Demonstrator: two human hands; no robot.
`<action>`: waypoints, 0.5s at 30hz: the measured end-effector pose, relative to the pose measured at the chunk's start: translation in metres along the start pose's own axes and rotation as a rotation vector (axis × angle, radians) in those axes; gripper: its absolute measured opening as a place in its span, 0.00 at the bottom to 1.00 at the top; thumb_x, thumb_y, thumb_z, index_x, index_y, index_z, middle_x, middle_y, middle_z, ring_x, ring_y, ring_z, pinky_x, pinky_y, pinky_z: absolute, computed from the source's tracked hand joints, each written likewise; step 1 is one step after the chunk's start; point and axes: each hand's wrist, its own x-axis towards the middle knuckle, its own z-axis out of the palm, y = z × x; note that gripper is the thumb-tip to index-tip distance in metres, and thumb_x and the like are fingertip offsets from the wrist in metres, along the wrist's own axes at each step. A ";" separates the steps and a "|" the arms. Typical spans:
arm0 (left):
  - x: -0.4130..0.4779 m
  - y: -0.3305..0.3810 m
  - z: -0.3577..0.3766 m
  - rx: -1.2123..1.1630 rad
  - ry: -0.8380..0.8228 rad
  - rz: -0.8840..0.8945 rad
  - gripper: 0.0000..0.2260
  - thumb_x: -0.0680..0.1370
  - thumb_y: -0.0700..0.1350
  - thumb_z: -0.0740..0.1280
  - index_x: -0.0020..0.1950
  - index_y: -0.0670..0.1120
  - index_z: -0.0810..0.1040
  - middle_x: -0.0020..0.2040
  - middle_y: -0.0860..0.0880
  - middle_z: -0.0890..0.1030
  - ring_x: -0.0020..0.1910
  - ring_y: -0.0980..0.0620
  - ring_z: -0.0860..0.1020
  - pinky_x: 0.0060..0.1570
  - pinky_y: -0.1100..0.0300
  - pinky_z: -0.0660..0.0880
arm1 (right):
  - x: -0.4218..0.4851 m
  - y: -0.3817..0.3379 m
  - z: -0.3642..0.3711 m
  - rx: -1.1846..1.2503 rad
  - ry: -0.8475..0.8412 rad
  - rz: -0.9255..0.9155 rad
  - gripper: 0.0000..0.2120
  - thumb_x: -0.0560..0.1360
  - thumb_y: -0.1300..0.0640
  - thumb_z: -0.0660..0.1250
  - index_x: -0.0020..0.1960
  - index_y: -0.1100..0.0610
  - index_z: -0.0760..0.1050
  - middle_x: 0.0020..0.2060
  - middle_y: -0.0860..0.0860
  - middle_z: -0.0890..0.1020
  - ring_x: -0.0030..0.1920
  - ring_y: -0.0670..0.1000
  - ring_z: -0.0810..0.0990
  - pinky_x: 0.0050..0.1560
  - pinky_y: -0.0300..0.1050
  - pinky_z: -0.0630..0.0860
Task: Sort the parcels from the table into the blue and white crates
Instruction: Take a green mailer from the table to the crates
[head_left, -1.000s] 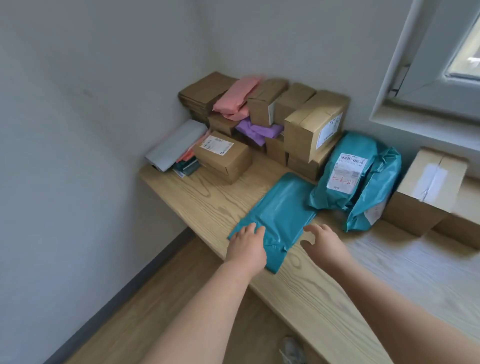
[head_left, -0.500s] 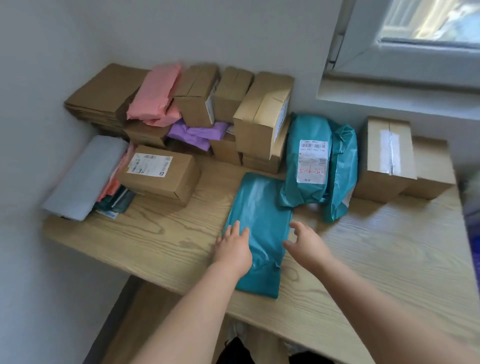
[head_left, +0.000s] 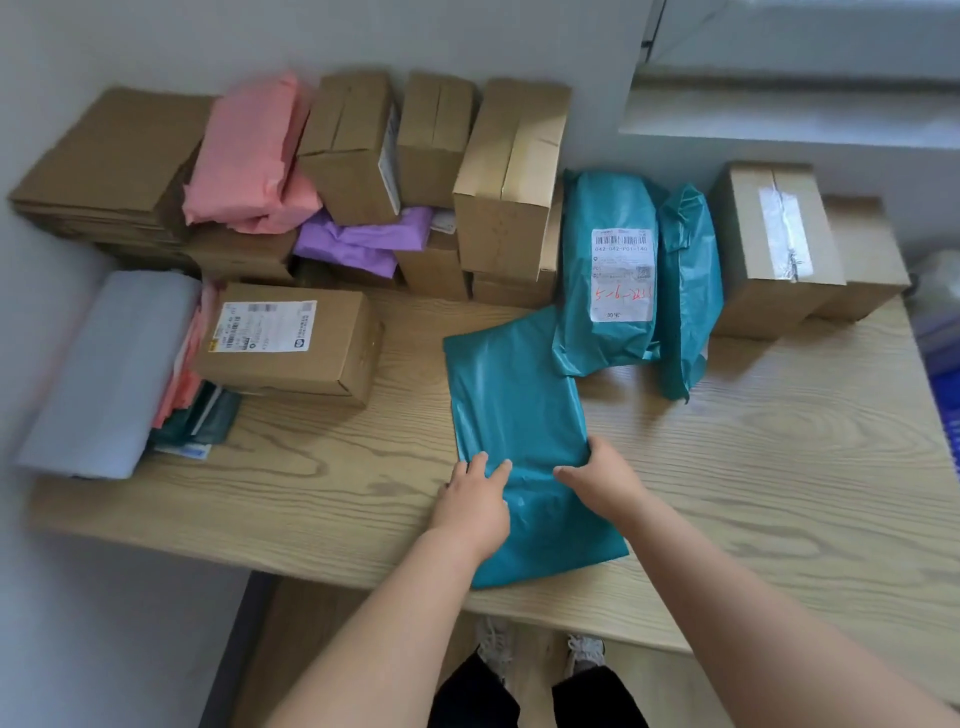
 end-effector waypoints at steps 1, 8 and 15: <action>0.000 -0.001 -0.002 -0.048 -0.007 -0.011 0.25 0.84 0.47 0.57 0.81 0.51 0.57 0.79 0.46 0.55 0.77 0.45 0.56 0.74 0.51 0.59 | 0.000 -0.002 -0.001 -0.025 0.001 0.003 0.20 0.73 0.58 0.69 0.63 0.56 0.72 0.56 0.51 0.81 0.57 0.54 0.80 0.50 0.43 0.72; 0.006 -0.009 -0.028 -0.616 -0.020 -0.215 0.25 0.81 0.55 0.62 0.77 0.48 0.67 0.76 0.47 0.66 0.71 0.48 0.70 0.67 0.59 0.66 | -0.009 -0.022 -0.006 0.035 -0.095 -0.058 0.20 0.69 0.69 0.67 0.59 0.56 0.79 0.46 0.55 0.86 0.47 0.59 0.85 0.52 0.57 0.81; -0.001 0.001 -0.061 -1.236 0.070 -0.310 0.44 0.59 0.75 0.69 0.67 0.50 0.73 0.62 0.51 0.80 0.58 0.50 0.81 0.60 0.50 0.78 | -0.037 -0.059 -0.004 0.027 -0.234 -0.228 0.22 0.70 0.67 0.68 0.61 0.52 0.79 0.39 0.52 0.82 0.38 0.53 0.80 0.44 0.49 0.79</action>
